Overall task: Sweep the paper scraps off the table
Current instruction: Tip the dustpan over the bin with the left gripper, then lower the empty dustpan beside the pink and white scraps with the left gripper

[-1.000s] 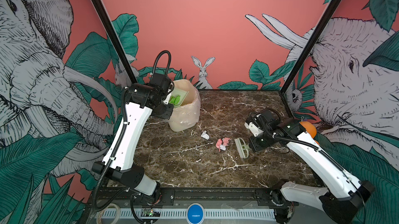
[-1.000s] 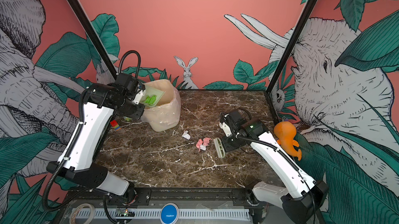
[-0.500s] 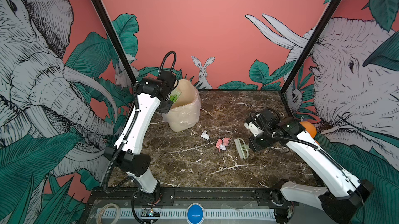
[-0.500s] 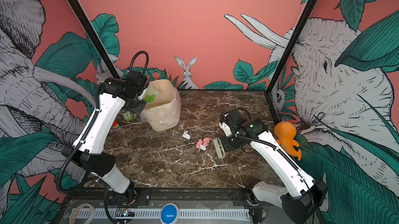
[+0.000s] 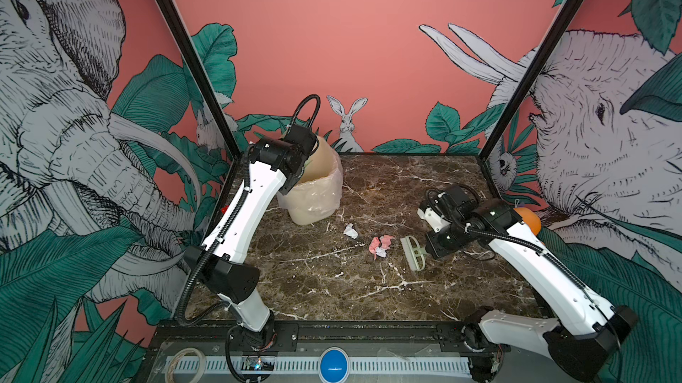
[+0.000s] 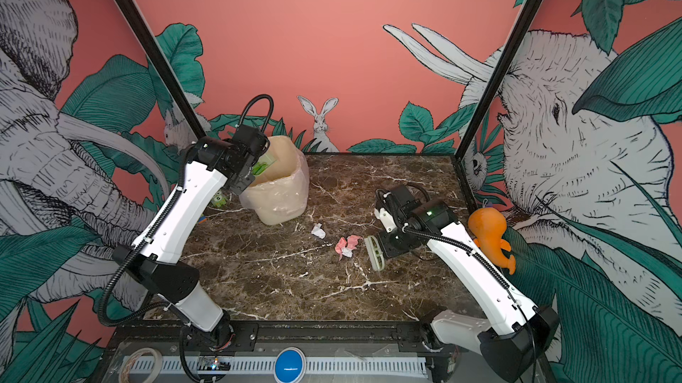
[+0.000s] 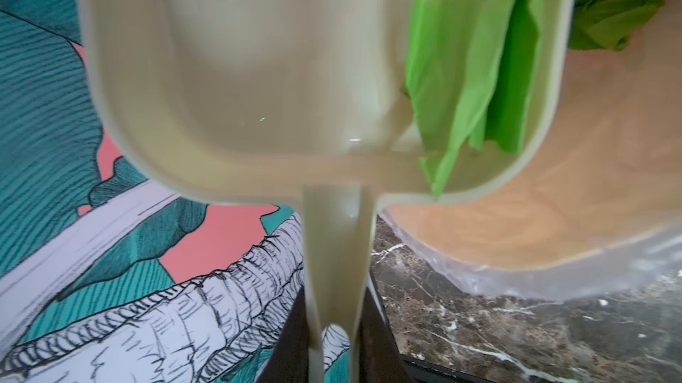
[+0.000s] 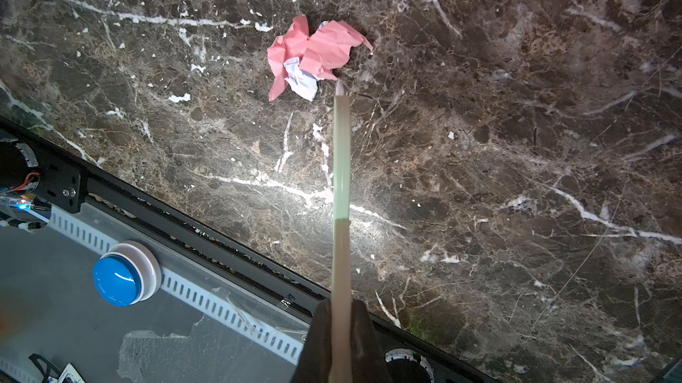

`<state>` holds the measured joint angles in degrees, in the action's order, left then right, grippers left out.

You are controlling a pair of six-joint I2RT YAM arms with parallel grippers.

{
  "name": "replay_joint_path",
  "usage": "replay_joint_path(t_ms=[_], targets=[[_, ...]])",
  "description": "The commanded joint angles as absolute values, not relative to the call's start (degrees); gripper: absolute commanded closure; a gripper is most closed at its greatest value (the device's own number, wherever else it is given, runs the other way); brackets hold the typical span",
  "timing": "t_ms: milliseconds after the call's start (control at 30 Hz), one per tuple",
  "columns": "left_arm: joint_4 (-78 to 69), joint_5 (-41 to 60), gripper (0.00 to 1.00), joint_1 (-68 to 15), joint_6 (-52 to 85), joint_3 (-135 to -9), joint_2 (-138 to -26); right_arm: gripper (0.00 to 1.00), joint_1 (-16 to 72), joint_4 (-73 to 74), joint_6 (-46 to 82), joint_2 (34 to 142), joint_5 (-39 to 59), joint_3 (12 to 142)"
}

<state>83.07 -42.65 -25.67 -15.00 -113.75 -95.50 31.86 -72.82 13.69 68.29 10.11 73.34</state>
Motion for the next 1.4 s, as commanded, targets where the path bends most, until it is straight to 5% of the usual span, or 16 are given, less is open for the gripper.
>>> replay_joint_path(t_ms=[0,833,1367], targets=[[80.76,-49.27,1.0,-26.79,-19.3,-111.89,-92.84,1.0,31.64,-74.54,13.1,67.71,10.54,74.53],[60.62,-69.44,1.0,-33.18,-40.87,-95.07,-86.1,1.0,31.68,-74.48,13.27,67.28,10.91,74.36],[76.82,-48.87,1.0,-35.64,-17.93,-111.26,-84.85,1.0,31.64,-73.24,13.01,67.8,10.65,73.35]])
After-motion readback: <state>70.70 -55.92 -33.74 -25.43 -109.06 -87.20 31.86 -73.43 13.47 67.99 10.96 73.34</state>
